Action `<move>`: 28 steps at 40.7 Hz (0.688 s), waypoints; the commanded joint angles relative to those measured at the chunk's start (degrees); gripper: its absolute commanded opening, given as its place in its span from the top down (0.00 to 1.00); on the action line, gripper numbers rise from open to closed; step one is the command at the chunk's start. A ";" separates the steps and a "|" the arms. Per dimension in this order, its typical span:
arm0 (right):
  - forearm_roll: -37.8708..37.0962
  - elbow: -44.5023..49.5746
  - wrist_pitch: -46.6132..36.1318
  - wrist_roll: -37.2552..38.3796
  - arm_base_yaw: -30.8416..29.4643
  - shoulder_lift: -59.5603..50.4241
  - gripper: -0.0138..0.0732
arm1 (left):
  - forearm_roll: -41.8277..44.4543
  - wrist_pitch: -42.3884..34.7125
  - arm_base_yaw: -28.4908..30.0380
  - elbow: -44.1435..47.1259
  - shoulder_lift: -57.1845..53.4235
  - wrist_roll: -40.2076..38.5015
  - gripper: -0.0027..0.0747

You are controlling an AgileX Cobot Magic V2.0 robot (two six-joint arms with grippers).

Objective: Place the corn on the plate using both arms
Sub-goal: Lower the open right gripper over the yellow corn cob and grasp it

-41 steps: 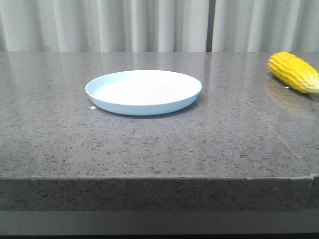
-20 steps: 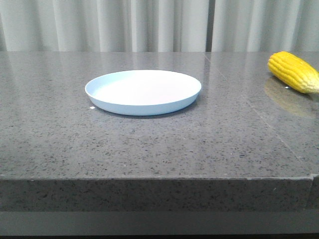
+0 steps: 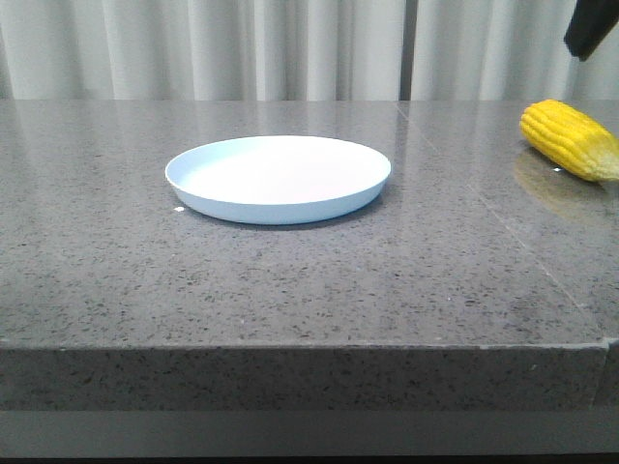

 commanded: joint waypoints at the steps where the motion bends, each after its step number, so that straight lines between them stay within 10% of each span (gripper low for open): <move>1: -1.35 -5.88 -1.15 1.62 -0.67 2.65 0.10 | -0.18 -3.58 -0.51 -1.56 0.11 -0.66 0.56; 28: -4.06 -17.29 1.06 2.64 -0.67 21.08 0.19 | -0.18 -3.58 -0.51 -1.56 0.11 -0.66 0.77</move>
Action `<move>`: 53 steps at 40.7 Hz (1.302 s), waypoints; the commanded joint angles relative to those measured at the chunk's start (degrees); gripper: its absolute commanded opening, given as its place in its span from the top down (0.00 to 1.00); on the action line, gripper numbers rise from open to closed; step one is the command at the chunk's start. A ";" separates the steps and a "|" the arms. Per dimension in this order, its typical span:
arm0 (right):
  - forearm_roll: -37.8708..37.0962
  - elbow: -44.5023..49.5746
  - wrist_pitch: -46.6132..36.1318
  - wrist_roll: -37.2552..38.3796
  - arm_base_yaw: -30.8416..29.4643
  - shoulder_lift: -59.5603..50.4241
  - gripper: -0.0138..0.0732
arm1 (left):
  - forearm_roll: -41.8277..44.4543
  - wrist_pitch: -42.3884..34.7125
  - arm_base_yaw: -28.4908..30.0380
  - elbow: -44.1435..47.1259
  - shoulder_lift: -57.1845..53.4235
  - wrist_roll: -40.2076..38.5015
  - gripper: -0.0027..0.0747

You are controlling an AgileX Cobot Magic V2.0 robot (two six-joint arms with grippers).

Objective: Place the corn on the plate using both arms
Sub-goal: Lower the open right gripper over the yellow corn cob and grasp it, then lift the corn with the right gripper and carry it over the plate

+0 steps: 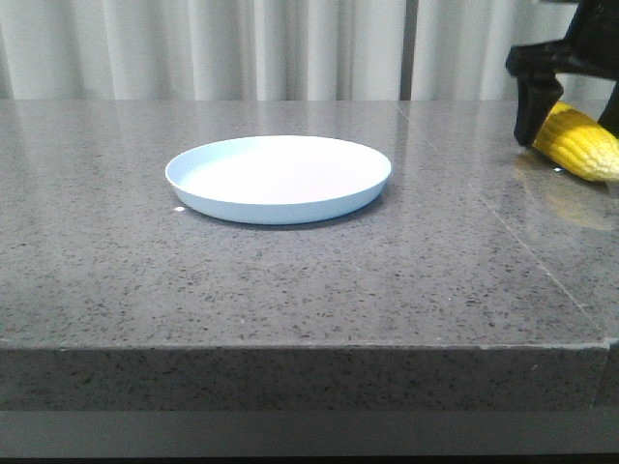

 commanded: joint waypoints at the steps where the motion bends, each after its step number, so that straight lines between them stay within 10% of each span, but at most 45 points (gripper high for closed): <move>1: -0.64 -2.19 -1.86 0.04 -0.39 -2.64 0.24 | -0.18 -3.58 -0.51 -1.56 0.11 -0.66 0.78; 8: -0.25 -2.19 -1.17 0.04 -0.39 -2.64 0.55 | -0.18 -3.58 -0.51 -1.56 0.11 -0.66 0.82; 33: 0.83 -13.81 18.11 -0.34 15.50 -11.38 0.53 | -0.18 -3.58 -0.51 -1.56 0.11 -0.66 0.97; 53: 0.70 -22.53 16.42 12.01 31.03 -1.26 0.49 | -0.18 -3.58 -0.51 -1.56 0.11 -0.66 0.99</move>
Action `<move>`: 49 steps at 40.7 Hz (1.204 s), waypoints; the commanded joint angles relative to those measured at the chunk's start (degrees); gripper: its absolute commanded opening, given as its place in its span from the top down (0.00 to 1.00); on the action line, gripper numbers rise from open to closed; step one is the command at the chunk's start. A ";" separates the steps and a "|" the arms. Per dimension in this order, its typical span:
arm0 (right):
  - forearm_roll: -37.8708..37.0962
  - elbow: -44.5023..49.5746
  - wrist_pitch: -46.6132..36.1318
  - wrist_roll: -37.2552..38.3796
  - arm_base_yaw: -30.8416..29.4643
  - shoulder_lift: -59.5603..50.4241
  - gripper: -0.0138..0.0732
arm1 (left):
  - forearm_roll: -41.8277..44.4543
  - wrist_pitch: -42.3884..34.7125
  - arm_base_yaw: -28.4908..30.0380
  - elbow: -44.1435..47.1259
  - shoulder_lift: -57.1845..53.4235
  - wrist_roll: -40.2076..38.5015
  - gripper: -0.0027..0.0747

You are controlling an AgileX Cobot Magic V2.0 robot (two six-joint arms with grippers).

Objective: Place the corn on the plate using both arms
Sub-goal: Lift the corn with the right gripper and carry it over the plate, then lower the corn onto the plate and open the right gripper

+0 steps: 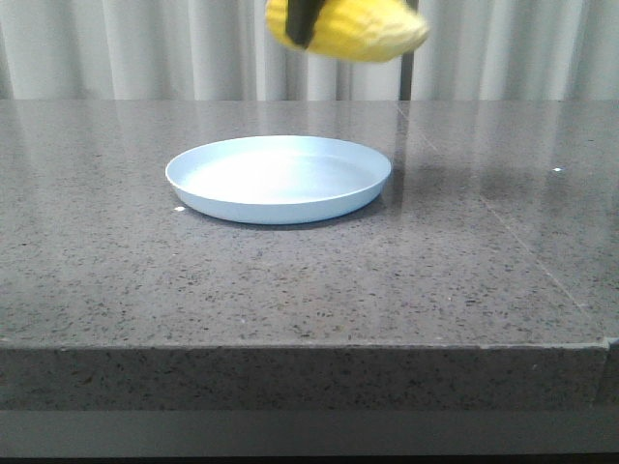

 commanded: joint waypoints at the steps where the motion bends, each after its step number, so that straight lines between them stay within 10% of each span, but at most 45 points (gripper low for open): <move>1: -0.37 -2.01 -4.10 5.00 0.18 0.11 0.49 | -0.18 -3.58 -0.51 -1.56 0.11 -0.66 0.99; 9: -0.68 -2.01 -8.94 10.00 0.18 4.92 0.43 | -0.18 -3.58 -0.51 -1.56 0.11 -0.66 0.99; 21: -1.70 -2.01 -9.89 9.71 0.18 5.98 0.08 | -0.18 -3.58 -0.51 -1.56 0.11 -0.66 0.99; 37: -2.01 -0.02 -7.56 -5.97 0.18 -4.87 0.08 | -0.18 -3.58 -0.51 -1.56 0.11 -0.66 0.99; 49: -5.08 19.11 -14.86 -11.77 0.12 -23.93 0.08 | -0.18 -3.58 -0.51 -1.56 0.11 -0.66 0.99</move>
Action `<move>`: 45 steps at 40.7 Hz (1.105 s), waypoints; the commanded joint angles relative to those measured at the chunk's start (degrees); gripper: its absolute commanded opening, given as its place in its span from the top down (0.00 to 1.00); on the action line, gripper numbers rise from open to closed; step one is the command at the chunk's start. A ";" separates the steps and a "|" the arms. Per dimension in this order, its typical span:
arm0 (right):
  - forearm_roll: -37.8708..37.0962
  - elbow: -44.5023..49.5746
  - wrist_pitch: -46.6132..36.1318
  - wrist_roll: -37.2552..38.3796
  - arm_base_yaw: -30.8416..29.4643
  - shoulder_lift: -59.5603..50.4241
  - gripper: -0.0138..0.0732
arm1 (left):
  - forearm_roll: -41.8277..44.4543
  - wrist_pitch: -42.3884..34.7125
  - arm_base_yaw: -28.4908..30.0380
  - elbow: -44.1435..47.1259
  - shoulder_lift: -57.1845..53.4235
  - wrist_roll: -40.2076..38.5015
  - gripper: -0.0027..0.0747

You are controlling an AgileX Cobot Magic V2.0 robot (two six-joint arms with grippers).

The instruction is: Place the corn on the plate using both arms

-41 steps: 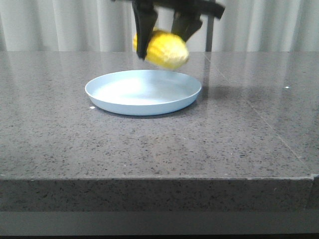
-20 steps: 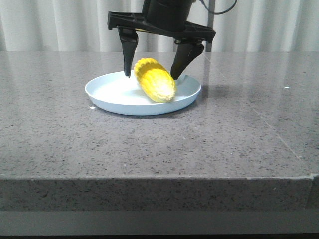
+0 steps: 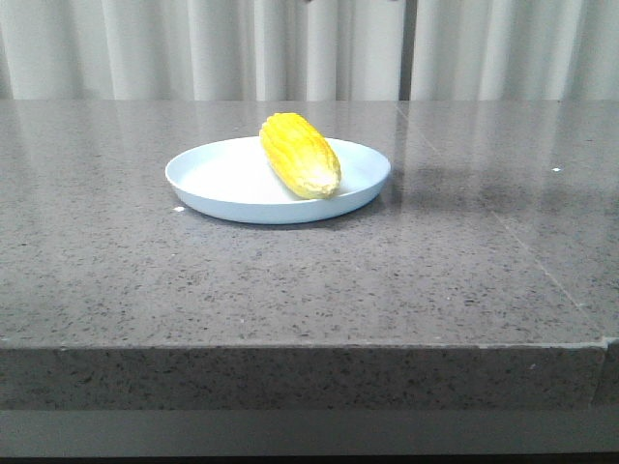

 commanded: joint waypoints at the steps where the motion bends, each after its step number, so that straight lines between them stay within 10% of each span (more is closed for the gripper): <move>1: -1.97 5.78 -6.08 -1.38 -0.13 -9.48 0.08 | -0.18 -3.58 -0.51 -1.56 0.11 -0.66 0.99; 24: -3.36 35.69 -10.85 -3.57 -0.13 -44.02 0.08 | -0.18 -3.58 -0.51 -1.56 0.11 -0.66 0.99; 45: -3.19 42.46 -10.68 -1.90 -0.13 -56.74 0.08 | -0.18 -4.07 -0.51 -1.56 0.11 -0.66 0.99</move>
